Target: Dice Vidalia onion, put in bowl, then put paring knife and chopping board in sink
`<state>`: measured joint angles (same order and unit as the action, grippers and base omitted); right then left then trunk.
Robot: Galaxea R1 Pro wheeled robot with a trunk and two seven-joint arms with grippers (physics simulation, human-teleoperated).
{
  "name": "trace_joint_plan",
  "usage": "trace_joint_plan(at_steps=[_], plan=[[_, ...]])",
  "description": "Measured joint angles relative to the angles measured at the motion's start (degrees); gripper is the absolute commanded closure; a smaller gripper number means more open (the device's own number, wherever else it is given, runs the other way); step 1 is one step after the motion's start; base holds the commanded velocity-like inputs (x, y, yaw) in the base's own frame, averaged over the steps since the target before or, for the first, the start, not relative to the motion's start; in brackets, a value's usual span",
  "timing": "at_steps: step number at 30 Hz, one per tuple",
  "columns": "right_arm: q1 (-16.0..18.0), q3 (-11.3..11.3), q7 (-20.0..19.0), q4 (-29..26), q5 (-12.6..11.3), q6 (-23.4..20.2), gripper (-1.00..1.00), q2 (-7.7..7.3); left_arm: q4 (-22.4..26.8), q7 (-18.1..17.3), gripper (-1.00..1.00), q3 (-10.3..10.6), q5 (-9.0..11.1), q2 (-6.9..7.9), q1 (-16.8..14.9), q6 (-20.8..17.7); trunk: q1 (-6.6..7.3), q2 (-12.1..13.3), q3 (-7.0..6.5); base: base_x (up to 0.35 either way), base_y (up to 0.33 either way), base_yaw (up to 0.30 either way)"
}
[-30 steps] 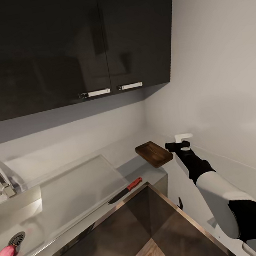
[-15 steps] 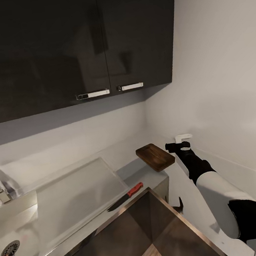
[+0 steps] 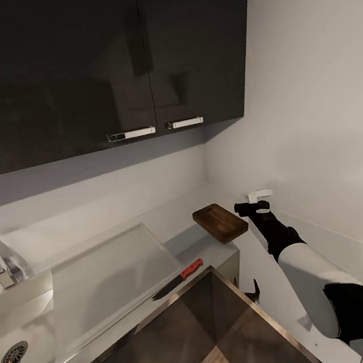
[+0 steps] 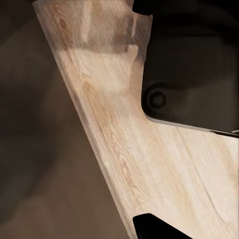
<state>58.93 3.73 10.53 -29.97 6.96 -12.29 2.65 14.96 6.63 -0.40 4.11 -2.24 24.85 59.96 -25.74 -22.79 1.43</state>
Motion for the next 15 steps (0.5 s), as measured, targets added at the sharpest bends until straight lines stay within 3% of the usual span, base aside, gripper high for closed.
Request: trace_joint_plan(at_steps=[15], plan=[[0.00, 0.02, 0.01, -0.09, -0.06, -0.95, -1.00, 0.00, -0.23, 0.00, -1.00, 0.03, 0.00, -0.03, 0.00, 0.00, 0.00, 0.01, 0.67, 0.000, 0.000, 0.000]])
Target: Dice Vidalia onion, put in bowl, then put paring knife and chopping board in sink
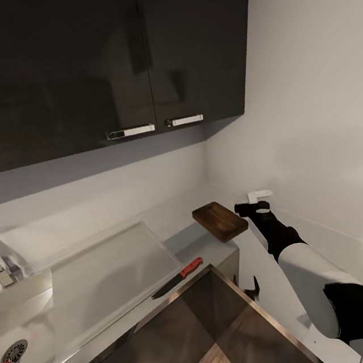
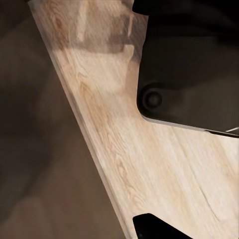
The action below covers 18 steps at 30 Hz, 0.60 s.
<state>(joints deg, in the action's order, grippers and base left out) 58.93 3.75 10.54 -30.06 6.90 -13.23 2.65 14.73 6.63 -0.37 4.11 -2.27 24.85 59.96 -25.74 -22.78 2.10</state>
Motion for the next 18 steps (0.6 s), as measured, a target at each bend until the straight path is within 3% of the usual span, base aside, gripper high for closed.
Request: trace_joint_plan(at_steps=[18], plan=[[0.00, 0.06, 0.00, -0.09, 0.03, -0.64, -1.00, 0.00, -0.08, -0.01, -1.00, 0.19, -0.02, 0.03, 0.00, 0.00, 0.00, 0.00, 1.61, 0.000, 0.000, 0.000]])
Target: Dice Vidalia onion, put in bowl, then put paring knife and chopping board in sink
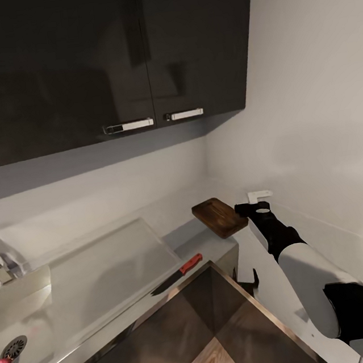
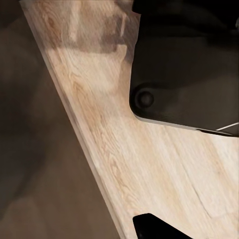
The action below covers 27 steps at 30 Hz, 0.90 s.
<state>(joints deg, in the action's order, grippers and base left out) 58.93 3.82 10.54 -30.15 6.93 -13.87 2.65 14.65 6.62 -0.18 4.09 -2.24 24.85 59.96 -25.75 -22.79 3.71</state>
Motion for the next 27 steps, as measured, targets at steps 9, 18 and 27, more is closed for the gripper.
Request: trace_joint_plan(at_steps=[9, 18, 27], plan=[[0.00, 0.03, 0.00, 0.00, 0.03, 0.00, -1.00, 0.00, -0.18, 0.00, -1.00, -0.02, 0.01, 0.03, 0.00, 0.00, 0.00, 0.00, 0.14, 0.000, 0.000, 0.000], [0.00, 0.03, 0.00, -0.07, 0.03, 0.00, -1.00, 0.00, -0.27, 0.01, -1.00, -0.08, 0.01, -0.03, 0.00, 0.00, 0.00, -0.01, 0.14, 0.000, 0.000, 0.000], [0.00, 0.07, -0.02, -0.09, 0.03, 0.00, -1.00, 0.00, -0.27, 0.01, -1.00, -0.09, 0.01, -0.03, 0.00, 0.00, 0.00, 0.00, 0.16, 0.000, 0.000, 0.000]])
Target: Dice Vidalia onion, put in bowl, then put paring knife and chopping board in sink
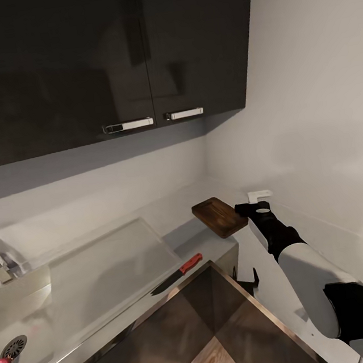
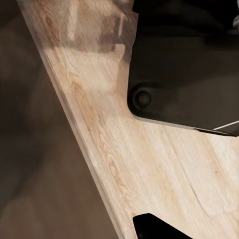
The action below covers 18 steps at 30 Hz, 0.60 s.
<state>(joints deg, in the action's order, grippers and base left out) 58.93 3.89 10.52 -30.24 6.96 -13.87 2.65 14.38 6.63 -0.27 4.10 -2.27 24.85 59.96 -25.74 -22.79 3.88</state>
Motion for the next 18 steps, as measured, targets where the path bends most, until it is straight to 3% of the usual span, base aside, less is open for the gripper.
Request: trace_joint_plan(at_steps=[18], plan=[[0.00, -0.07, 0.02, -0.06, 0.08, 0.00, -1.00, -0.09, -0.17, 0.00, -1.00, 0.08, -0.01, 0.09, 0.00, 0.00, 0.00, 0.00, 0.61, 0.000, 0.000, 0.000]])
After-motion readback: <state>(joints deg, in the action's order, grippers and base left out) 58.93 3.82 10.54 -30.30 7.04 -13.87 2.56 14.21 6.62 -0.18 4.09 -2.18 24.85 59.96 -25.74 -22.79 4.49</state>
